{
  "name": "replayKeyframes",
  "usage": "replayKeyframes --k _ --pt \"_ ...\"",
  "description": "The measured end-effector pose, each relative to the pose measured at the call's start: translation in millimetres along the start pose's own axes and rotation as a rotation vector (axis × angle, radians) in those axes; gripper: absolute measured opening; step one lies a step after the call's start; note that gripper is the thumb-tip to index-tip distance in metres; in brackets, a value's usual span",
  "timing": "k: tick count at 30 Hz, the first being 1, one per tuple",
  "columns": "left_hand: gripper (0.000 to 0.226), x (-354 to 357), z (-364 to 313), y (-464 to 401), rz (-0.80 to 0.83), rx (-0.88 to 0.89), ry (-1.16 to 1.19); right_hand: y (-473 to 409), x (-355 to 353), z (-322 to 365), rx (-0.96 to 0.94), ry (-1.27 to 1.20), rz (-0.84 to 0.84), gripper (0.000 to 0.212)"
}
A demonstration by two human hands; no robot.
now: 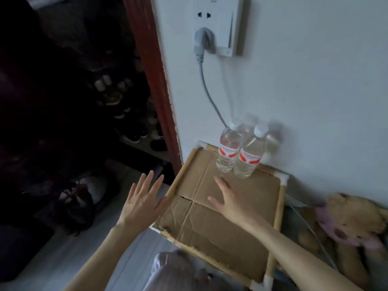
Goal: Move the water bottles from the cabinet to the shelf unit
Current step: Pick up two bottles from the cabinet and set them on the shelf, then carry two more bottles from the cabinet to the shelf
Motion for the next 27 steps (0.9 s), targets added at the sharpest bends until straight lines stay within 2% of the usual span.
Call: replayKeyframes --k 3,6,11,17,24,27 --pt "0.081 -14.7 27.6 56.7 -0.06 -0.15 0.039 -4.1 0.2 51.8 -0.221 0.087 0.019 0.067" --pt "0.075 -33.4 55.0 118.2 -0.198 -0.306 0.052 -8.5 8.3 112.2 -0.41 0.22 0.053 0.069" --pt "0.066 -48.3 93.7 239.6 -0.359 -0.623 0.035 14.0 56.4 217.8 -0.705 0.478 0.148 0.073" --pt "0.065 -19.0 125.0 421.8 -0.463 -0.99 0.098 94.1 167.2 332.8 -1.028 0.637 0.261 0.075" --pt "0.082 52.7 137.3 636.5 -0.477 -1.315 0.223 238.2 331.6 422.6 -1.301 0.762 0.463 0.074" --pt "0.072 72.8 138.3 723.7 -0.497 -1.451 0.258 309.3 403.4 458.4 -1.423 0.779 0.523 0.075"
Point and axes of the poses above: each hand's wrist, its own y-axis away from the middle knuckle, its own x-axis out of the palm, z = x × y, the point moved 1 cm from there along -y, towards the middle knuckle, and after that the axes turned 9 degrees about z, right-handed, at the moved point
